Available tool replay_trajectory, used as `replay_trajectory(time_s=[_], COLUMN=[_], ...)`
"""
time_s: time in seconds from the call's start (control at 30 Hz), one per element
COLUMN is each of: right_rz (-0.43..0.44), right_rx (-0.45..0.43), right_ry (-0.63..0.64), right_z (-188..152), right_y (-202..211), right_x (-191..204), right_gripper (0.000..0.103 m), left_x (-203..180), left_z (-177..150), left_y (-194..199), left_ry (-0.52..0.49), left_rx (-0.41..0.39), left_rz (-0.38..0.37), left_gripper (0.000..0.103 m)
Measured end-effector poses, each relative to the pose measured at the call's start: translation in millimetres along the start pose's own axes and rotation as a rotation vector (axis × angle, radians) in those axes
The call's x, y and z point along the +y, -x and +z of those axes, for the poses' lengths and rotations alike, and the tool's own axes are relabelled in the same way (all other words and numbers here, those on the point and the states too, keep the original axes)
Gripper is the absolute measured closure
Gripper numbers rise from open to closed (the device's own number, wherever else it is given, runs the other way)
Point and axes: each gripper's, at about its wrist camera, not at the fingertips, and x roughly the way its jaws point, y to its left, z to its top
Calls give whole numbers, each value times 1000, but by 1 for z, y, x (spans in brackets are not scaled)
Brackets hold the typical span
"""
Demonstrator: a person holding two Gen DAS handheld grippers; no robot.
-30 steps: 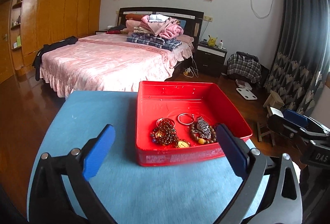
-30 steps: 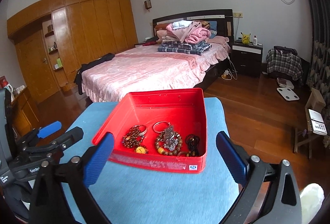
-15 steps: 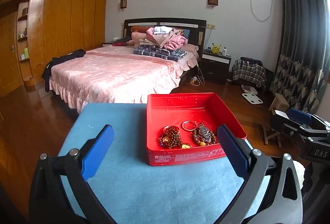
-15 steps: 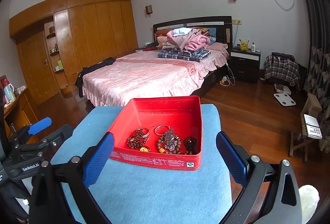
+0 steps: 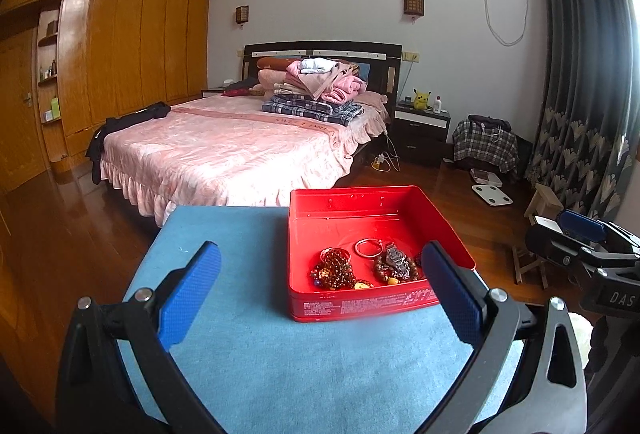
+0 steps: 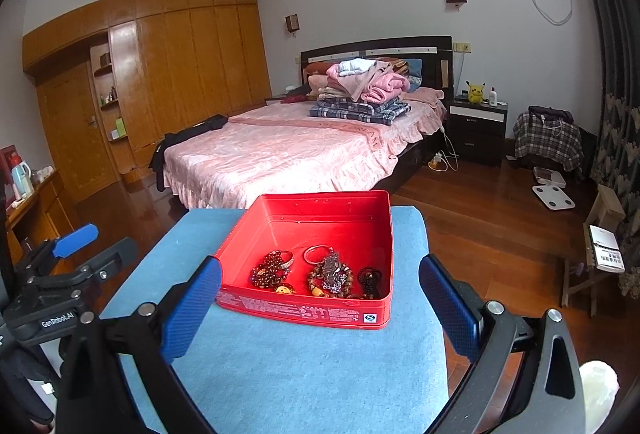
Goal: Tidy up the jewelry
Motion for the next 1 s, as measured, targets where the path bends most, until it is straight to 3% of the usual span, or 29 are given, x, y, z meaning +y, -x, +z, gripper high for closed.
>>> replay_trajectory(time_s=[1.0], right_rz=[-5], right_rx=[-2], right_ry=[12], right_z=[1], right_y=[1], right_x=[4], right_gripper=[6], left_x=[1], left_z=[1], left_y=[0], left_ry=[-6], left_rx=[-3], left_rz=[9], left_gripper=[5])
